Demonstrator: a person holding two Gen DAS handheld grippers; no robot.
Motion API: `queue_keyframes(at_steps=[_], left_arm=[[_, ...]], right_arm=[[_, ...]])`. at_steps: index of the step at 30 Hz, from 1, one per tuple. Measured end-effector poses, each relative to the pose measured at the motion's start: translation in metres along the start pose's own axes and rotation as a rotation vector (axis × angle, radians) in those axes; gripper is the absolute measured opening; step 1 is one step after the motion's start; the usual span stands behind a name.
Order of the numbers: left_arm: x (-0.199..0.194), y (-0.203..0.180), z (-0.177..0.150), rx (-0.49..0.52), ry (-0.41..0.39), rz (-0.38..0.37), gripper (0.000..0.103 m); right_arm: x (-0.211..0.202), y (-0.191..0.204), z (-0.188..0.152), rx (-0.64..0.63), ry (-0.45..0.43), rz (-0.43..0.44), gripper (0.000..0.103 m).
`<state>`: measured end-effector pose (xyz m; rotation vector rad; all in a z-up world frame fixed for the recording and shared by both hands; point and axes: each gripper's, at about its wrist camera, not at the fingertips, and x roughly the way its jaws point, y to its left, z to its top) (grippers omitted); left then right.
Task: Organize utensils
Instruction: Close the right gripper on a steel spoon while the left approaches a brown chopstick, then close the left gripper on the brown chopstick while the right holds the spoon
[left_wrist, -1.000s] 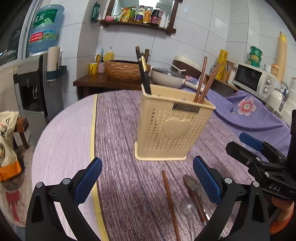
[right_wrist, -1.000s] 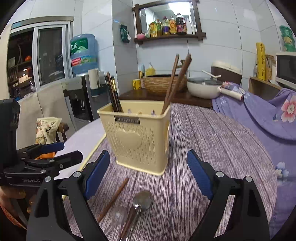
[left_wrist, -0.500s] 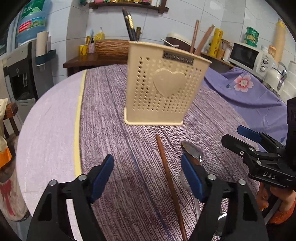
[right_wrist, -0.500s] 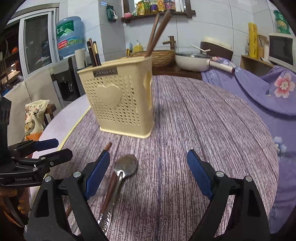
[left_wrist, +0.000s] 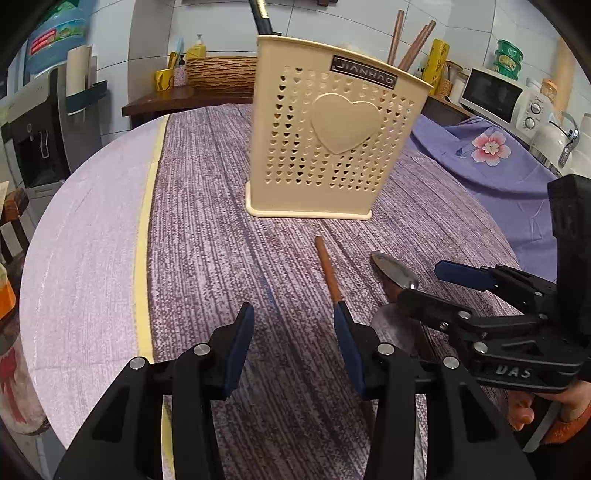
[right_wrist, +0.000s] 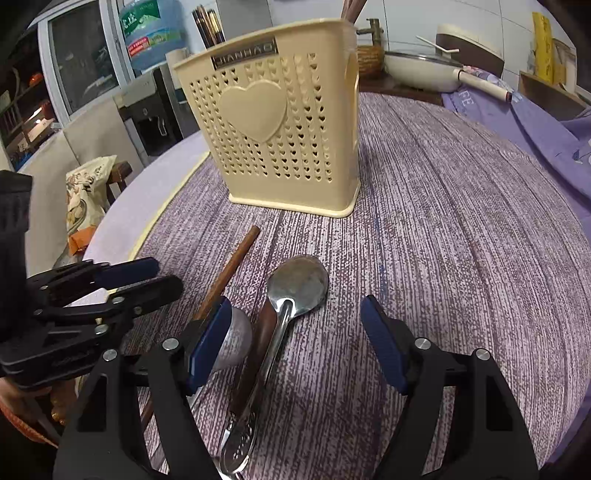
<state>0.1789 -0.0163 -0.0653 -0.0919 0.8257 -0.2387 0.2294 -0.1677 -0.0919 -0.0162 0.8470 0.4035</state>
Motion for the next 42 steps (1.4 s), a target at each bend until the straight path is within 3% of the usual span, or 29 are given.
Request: queue_keyframes(at_steps=[6,12,14,16,27,42], left_arm=[[-0.001,0.010,0.001,-0.025,-0.001,0.006,0.044],[-0.001,0.012,0.003,-0.025,-0.002,0.004,0.044],[-0.001,0.011,0.003,-0.026,-0.001,0.002,0.044],[0.000,0.011,0.003,-0.025,0.001,0.001,0.044],[0.002,0.005,0.004,-0.017,0.003,-0.004,0.044],[0.003,0.010,0.002,-0.028,0.004,-0.010,0.044]], right_arm=[[0.018,-0.001,0.007,0.062,0.060,0.057,0.059],[0.025,0.001,0.015,0.074,0.072,0.031,0.051],[0.027,0.003,0.016,0.064,0.075,0.015,0.042],[0.027,0.003,0.016,0.061,0.076,0.003,0.038],[0.026,-0.002,0.018,0.083,0.092,0.030,0.043],[0.037,0.018,0.025,-0.042,0.124,-0.069,0.042]])
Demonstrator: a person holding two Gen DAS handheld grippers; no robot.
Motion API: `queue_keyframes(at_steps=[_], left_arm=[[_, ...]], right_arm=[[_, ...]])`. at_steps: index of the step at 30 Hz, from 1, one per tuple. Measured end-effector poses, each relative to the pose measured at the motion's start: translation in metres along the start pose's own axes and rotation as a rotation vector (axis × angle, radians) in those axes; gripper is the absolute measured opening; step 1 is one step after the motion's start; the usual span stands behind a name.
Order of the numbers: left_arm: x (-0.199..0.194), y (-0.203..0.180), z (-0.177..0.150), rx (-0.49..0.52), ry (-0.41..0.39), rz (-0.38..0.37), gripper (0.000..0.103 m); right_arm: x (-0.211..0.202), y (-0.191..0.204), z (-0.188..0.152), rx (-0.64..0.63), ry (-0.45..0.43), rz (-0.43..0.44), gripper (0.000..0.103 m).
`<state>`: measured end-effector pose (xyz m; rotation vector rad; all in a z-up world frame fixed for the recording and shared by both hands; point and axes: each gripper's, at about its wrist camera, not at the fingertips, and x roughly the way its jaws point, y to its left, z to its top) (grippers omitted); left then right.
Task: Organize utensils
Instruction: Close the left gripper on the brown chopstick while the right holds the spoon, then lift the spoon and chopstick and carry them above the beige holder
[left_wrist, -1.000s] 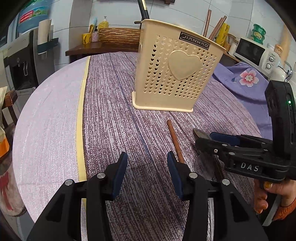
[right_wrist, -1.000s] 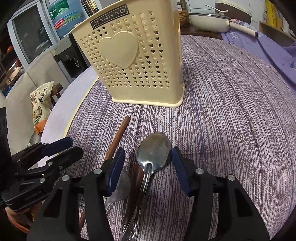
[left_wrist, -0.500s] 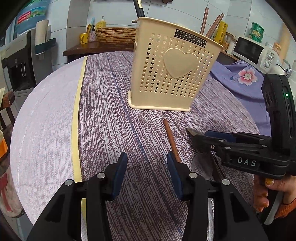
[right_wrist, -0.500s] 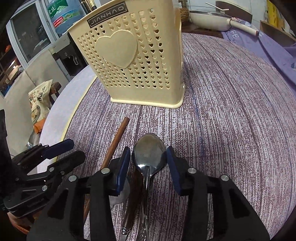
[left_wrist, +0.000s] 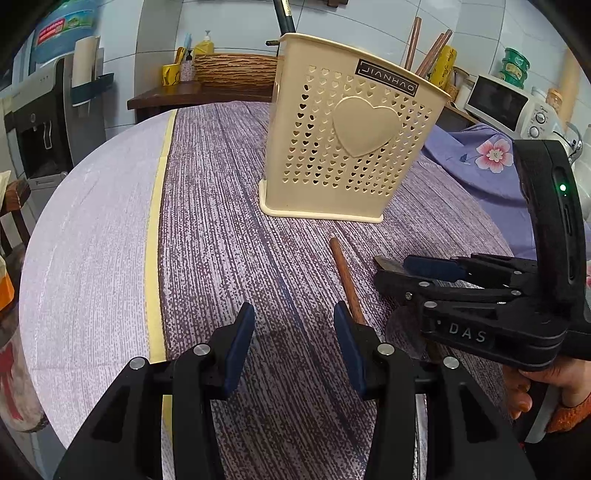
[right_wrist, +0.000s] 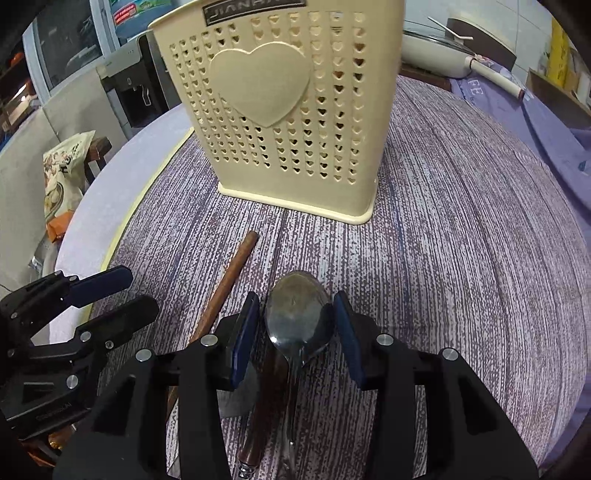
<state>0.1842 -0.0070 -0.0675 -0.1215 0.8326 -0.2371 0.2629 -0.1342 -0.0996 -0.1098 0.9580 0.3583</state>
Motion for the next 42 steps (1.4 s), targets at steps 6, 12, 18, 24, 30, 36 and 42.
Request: queue_keyframes(at_steps=[6,12,18,24,30,36,42], left_arm=[[0.001,0.001,0.001,0.001,0.002,-0.003,0.044],[0.002,-0.001,0.001,0.004,0.004,-0.005,0.044],[0.002,-0.008,0.007,0.019,0.006,-0.023,0.044],[0.013,-0.026,0.017,0.056,0.037,-0.083,0.043],[0.037,-0.047,0.033,0.126,0.084,-0.065,0.027],[0.058,-0.051,0.036,0.158,0.125,0.003,0.010],[0.061,-0.056,0.037,0.178,0.115,0.033,0.008]], right_arm=[[0.002,-0.001,0.003,-0.024,0.005,-0.011,0.037],[-0.005,-0.007,0.003,0.008,-0.029,0.011,0.037],[-0.025,-0.019,0.003,0.049,-0.099,0.028,0.037],[-0.048,-0.032,0.002,0.093,-0.164,0.048,0.037],[-0.072,-0.037,-0.002,0.091,-0.225,0.032,0.036],[-0.089,-0.042,-0.008,0.089,-0.265,0.035,0.037],[-0.101,-0.043,-0.010,0.071,-0.301,0.035,0.036]])
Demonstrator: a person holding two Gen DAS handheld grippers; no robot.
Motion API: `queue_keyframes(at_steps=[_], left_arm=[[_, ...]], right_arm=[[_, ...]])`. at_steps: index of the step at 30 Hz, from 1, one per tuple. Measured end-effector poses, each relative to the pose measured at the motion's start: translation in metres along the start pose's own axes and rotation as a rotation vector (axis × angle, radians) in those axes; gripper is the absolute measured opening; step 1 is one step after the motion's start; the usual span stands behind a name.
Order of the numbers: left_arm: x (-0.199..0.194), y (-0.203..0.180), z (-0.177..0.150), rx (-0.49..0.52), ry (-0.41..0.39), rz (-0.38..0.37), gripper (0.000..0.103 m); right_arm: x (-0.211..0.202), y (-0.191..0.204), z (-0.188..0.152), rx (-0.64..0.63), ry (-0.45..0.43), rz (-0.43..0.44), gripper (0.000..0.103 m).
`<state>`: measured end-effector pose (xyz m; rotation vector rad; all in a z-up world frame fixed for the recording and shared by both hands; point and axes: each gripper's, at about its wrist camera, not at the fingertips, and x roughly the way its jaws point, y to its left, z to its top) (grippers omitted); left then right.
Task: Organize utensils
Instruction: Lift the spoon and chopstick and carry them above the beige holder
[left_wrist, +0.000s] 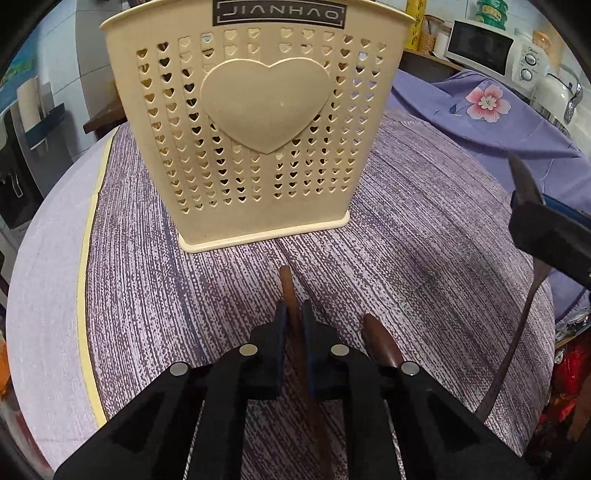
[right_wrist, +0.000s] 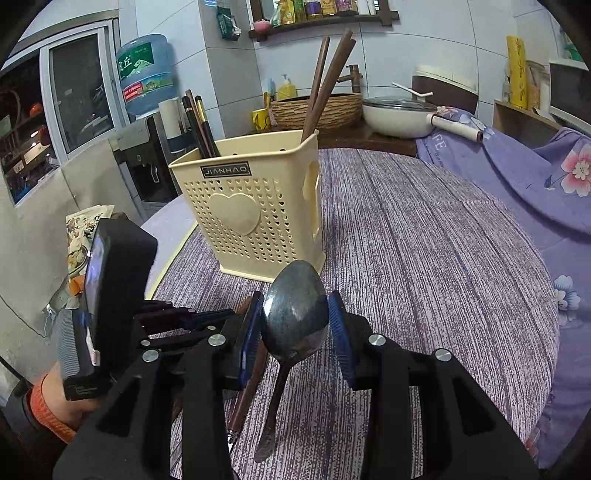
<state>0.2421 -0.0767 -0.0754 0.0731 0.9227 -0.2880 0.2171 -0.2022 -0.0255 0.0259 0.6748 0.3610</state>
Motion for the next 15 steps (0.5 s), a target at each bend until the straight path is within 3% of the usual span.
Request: queue_keyframes(at_steps=[6,15], left_arm=[[-0.007,0.005,0.005,-0.031,-0.034,-0.020,0.007],[-0.097,0.015,0.016,-0.080,-0.272,-0.069,0.007]], right_arm=[[-0.007,0.000,0.000,-0.015,-0.024,0.008,0.036],[-0.024,0.001,0.007,-0.039,-0.080,0.027,0.036]])
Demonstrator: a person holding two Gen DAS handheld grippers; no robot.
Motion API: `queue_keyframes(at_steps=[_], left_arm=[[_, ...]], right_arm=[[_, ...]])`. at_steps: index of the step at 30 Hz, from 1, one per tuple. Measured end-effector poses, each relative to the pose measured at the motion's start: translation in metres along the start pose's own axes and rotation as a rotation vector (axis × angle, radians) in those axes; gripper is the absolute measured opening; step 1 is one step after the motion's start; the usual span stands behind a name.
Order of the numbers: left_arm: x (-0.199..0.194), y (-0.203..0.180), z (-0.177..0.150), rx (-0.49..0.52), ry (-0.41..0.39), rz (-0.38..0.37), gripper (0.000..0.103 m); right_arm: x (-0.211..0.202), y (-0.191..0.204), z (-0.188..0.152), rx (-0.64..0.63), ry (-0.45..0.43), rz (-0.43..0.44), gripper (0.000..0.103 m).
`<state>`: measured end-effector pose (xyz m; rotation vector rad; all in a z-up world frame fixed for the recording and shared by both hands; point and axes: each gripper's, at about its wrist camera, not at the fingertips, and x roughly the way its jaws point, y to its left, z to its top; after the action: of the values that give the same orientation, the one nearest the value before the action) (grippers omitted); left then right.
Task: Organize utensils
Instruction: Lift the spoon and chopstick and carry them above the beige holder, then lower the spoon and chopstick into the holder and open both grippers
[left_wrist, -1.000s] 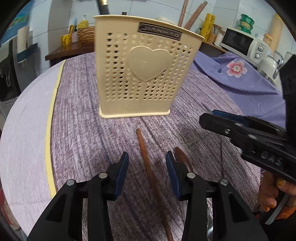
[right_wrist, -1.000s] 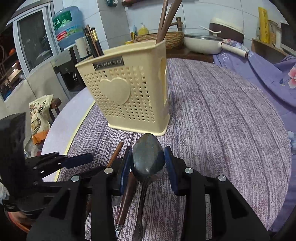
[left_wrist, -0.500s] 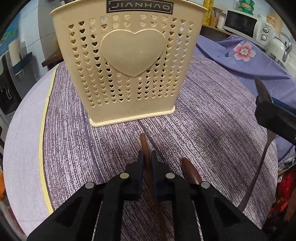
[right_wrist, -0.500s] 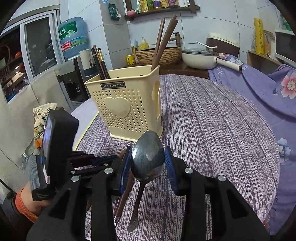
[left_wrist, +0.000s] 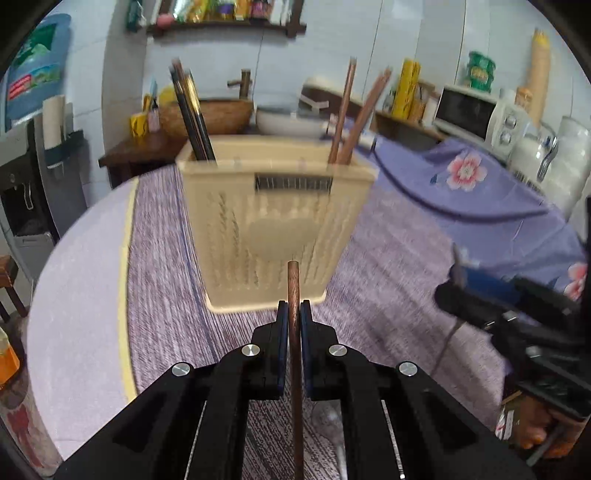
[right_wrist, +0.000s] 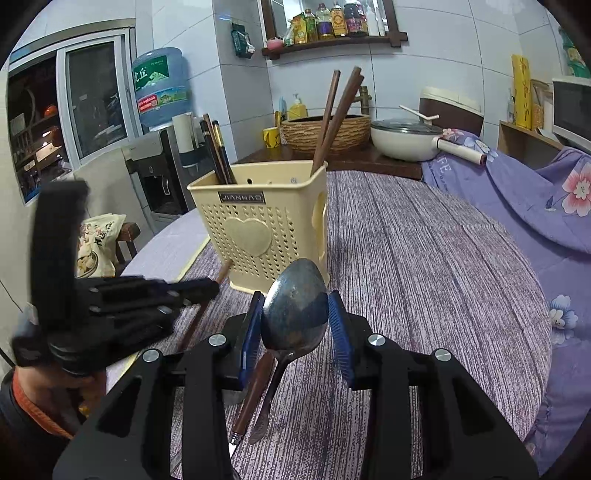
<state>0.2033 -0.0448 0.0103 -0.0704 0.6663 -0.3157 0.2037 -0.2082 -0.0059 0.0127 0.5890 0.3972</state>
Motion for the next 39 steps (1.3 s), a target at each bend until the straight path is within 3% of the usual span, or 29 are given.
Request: queue_keyframes(at_steps=[5,8,17,24,28,33,39], left_arm=[[-0.059,0.002,0.018,-0.021,-0.167,-0.024,0.007],[-0.080,-0.004,0.024,-0.017,-0.226,-0.025,0.007],[-0.102,-0.009,0.036,0.002,-0.284,-0.028,0.006],[-0.113,-0.016,0.067,0.033,-0.331,-0.033,0.006],[-0.128,-0.017,0.097,0.035,-0.384,-0.035,0.006],[-0.144,-0.019,0.145,0.030,-0.488,0.025,0.006],[-0.128,-0.015,0.182,0.014,-0.548,0.101,0.006]], right_arm=[[-0.015,0.004,0.013,-0.024,-0.041,0.029,0.036],[-0.022,0.008,0.021,-0.047,-0.060,0.039,0.036],[-0.030,0.021,0.037,-0.081,-0.073,0.049,0.036],[-0.037,0.026,0.062,-0.109,-0.107,0.043,0.036],[-0.046,0.027,0.091,-0.121,-0.157,0.036,0.036],[-0.051,0.028,0.145,-0.114,-0.244,0.008,0.036],[-0.029,0.033,0.190,-0.129,-0.314,-0.075,0.036]])
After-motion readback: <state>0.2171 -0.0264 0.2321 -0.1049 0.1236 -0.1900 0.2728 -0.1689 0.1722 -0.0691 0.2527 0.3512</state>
